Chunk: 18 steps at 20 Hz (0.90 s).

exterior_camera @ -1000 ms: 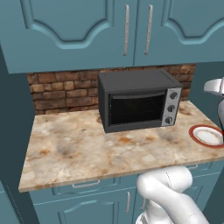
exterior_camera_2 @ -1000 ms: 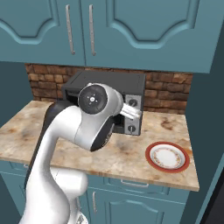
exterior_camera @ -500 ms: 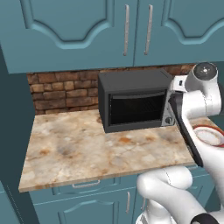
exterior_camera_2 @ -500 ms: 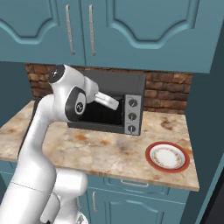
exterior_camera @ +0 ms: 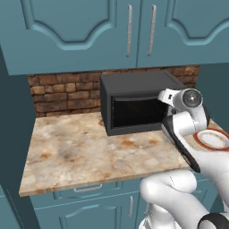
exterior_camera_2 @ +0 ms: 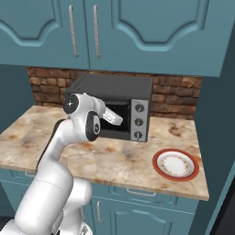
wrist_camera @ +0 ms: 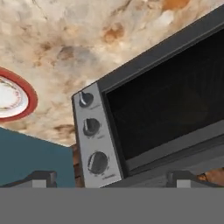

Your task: Pull the toaster oven rack outwards. Pick up the baguette from the plate and place it on the toaster oven rack. Close the toaster oven door fully and set the temperature to the lowest setting.

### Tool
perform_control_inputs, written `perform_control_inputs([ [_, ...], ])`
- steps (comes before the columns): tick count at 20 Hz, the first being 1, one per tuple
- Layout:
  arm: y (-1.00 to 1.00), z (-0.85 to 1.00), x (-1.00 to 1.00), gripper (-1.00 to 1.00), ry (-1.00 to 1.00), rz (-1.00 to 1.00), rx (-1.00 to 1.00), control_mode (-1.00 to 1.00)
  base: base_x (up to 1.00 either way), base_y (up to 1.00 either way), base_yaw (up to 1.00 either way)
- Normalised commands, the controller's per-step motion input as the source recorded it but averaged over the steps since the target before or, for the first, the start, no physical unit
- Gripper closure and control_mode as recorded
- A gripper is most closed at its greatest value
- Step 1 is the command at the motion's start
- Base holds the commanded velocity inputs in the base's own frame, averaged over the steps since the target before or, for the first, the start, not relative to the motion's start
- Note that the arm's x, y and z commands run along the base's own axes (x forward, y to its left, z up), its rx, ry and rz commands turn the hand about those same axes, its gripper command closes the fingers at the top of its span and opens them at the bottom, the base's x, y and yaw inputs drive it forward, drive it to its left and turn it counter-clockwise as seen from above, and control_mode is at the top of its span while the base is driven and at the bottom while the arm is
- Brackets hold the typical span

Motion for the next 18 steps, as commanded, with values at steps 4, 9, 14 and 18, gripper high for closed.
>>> perform_control_inputs([
  [4, -0.53, -0.01, 0.66, -1.00, -0.33, 0.31, 0.26, -1.00, 0.00, 0.00, 0.00],
  [9, -0.68, 0.23, 0.12, -1.00, -0.22, 0.31, 0.10, -1.00, 0.00, 0.00, 0.00],
  [14, -0.38, 0.13, -0.31, -1.00, -0.34, 0.08, 0.02, -1.00, 0.00, 0.00, 0.00],
  [18, 0.00, 0.53, -0.43, -1.00, -0.04, 0.01, -0.02, -1.00, 0.00, 0.00, 0.00],
])
